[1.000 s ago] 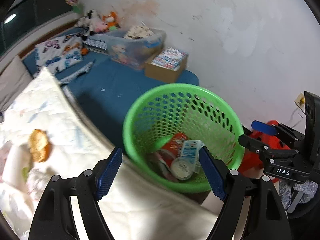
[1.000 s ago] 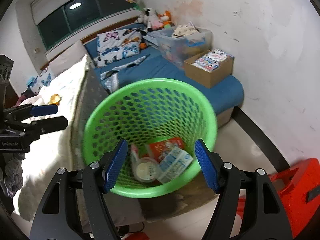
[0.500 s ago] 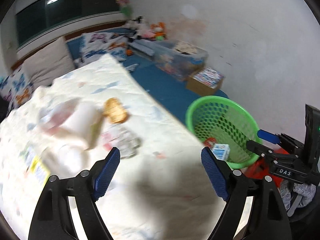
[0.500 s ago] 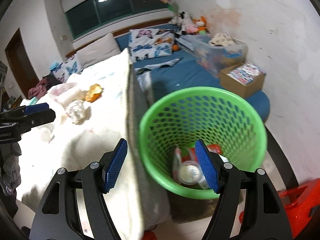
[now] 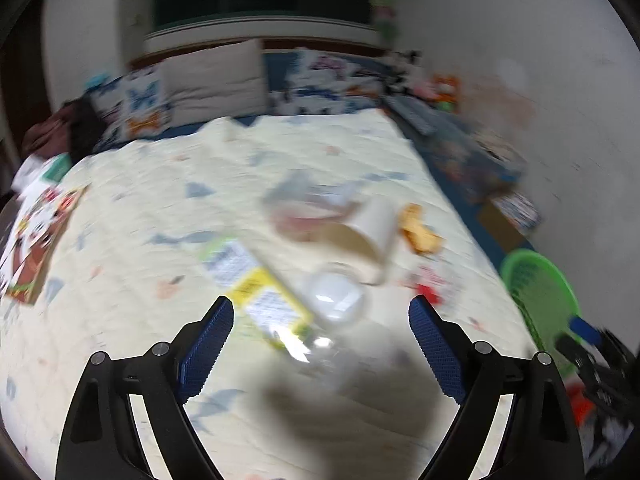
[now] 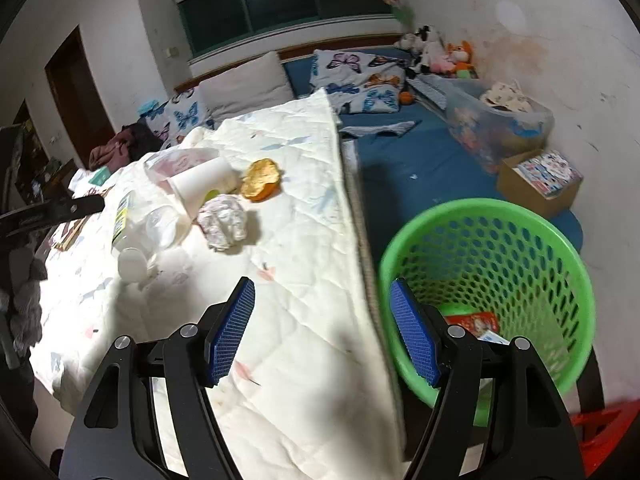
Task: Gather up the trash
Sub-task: 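Move both tools back over the mattress toward the yellow-labelled bottle, then grasp the yellow-labelled plastic bottle with the left tool while the right tool grasps the crumpled white paper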
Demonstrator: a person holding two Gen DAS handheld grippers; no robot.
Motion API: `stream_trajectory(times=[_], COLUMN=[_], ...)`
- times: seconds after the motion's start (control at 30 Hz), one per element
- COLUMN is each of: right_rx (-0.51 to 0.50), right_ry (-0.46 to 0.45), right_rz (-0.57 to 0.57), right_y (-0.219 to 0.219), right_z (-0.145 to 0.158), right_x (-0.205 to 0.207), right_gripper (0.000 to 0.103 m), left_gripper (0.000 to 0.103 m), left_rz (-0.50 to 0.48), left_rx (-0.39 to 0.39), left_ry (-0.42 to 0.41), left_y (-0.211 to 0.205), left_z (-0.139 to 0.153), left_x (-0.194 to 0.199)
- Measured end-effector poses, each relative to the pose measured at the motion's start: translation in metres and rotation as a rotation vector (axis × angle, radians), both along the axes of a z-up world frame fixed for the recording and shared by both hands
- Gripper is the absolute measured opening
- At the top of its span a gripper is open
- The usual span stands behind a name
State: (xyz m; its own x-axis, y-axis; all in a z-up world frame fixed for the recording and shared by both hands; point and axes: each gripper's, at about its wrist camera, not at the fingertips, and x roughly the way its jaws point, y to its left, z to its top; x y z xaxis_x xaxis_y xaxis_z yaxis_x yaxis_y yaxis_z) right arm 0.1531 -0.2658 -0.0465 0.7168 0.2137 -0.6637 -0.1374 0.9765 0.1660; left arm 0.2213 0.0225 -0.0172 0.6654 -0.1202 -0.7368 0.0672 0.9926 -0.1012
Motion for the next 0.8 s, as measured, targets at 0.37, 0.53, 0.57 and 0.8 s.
stream_trajectory(times=[0.37,0.53,0.57,0.8], right_rx=[-0.006,-0.007,-0.008,-0.012], right_ry=[0.003,0.009,0.01,0.026], right_rz=[0.073,0.092,0.092,0.104], right_y=[0.033,0.04,0.041,0.046], right_z=[0.0,-0.002,-0.002,-0.007], right_x=[0.019,0.025,0.025,0.03], right_gripper=[0.07,0.07,0.07,0.07], left_gripper=[0.086,0.086,0.086,0.085], left_rz=[0.239,0.286,0.297,0.341], left_rx=[-0.203,-0.272,-0.278,-0.307], left_ry=[0.185,0.235,0.24,0.286], left_y=[0.052,0.058,0.059,0.059], left_z=[-0.034,-0.05,-0.053,-0.067], left_x=[0.048,0.059,0.06,0.069])
